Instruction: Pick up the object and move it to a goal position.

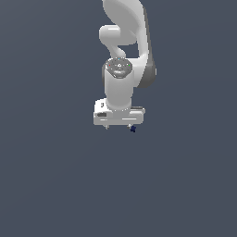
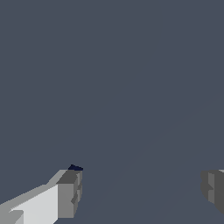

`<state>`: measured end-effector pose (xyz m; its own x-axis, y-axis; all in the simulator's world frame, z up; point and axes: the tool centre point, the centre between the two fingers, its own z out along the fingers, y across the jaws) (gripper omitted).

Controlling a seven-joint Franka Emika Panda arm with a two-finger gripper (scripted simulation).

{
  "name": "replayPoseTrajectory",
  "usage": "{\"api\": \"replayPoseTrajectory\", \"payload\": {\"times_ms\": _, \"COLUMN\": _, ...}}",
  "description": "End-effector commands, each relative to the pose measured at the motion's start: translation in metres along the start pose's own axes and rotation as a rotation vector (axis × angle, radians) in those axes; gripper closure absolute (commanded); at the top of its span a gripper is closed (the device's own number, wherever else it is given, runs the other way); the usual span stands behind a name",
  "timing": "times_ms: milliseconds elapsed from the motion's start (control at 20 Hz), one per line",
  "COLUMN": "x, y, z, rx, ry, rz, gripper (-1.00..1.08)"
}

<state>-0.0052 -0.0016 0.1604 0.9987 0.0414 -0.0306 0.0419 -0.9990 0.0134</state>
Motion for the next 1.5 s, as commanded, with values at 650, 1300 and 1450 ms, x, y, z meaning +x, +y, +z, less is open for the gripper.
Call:
{"api": "replayPoseTrajectory", "payload": {"times_ms": 650, "x": -0.032, "y": -0.050, "z": 0.052, "rx": 0.009, "ry": 0.015, "rz": 0.157, "gripper": -0.92}}
{"api": "replayPoseTrajectory", "payload": {"times_ms": 1300, "x": -0.073, "y": -0.090, "z": 0.094, "rx": 0.017, "ry": 0.027, "rz": 0.306, "gripper": -0.92}}
{"api": "replayPoseTrajectory", "payload": {"times_ms": 1450, "x": -0.076, "y": -0.092, "z": 0.097, "rx": 0.018, "ry": 0.028, "rz": 0.318, "gripper": -0.92}}
